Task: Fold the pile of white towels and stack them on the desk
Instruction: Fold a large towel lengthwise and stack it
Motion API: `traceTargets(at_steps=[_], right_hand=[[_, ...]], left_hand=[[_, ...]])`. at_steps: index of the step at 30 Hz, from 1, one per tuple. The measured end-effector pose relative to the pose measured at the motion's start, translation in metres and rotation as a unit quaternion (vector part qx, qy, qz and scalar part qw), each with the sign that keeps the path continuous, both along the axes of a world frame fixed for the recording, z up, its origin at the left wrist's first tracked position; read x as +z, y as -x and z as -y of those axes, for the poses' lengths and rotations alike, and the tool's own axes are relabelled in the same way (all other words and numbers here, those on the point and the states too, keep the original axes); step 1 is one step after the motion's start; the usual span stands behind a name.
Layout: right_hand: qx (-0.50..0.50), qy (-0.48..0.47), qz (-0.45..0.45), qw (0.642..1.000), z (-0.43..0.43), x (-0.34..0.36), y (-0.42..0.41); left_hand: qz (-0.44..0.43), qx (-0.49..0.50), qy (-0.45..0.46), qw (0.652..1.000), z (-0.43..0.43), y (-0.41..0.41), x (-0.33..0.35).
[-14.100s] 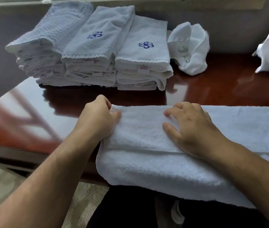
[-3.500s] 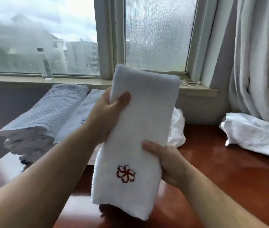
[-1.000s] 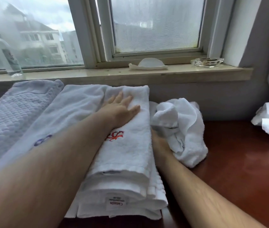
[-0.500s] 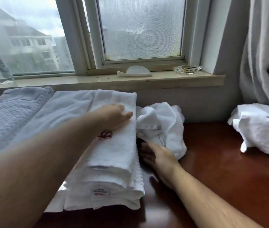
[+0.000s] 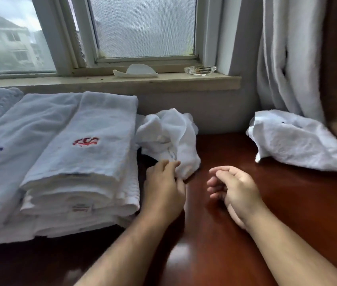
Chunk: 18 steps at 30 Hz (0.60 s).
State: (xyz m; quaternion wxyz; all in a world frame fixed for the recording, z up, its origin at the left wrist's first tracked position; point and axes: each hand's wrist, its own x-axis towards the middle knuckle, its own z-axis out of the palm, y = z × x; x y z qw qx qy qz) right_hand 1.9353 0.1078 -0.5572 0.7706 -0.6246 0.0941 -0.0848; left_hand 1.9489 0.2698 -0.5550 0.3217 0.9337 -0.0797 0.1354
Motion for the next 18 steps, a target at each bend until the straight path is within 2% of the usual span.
traceTargets(at_steps=[6,11,13,15,16,18], right_hand=[[-0.011,0.015,0.038,0.999,0.002,-0.009,-0.013],[-0.007,0.038,0.061,0.997,0.004,-0.016,-0.019],[-0.033,0.083,0.092,0.992,0.006,-0.015,-0.019],[-0.068,0.114,0.112,0.985,0.01,-0.012,-0.02],[-0.085,0.102,0.108,0.985,0.013,-0.01,-0.021],[-0.068,0.018,0.057,0.996,0.02,-0.007,-0.02]], left_hand=[[0.001,-0.039,-0.077,0.996,-0.005,-0.024,-0.031],[0.026,-0.096,-0.058,0.993,-0.008,-0.019,-0.027],[0.047,-0.13,0.045,0.989,-0.007,-0.015,-0.021],[0.065,-0.165,0.21,0.962,-0.007,-0.01,-0.011],[0.07,-0.181,0.266,0.944,-0.006,-0.007,-0.007],[0.035,-0.222,0.329,0.917,-0.002,0.0,0.002]])
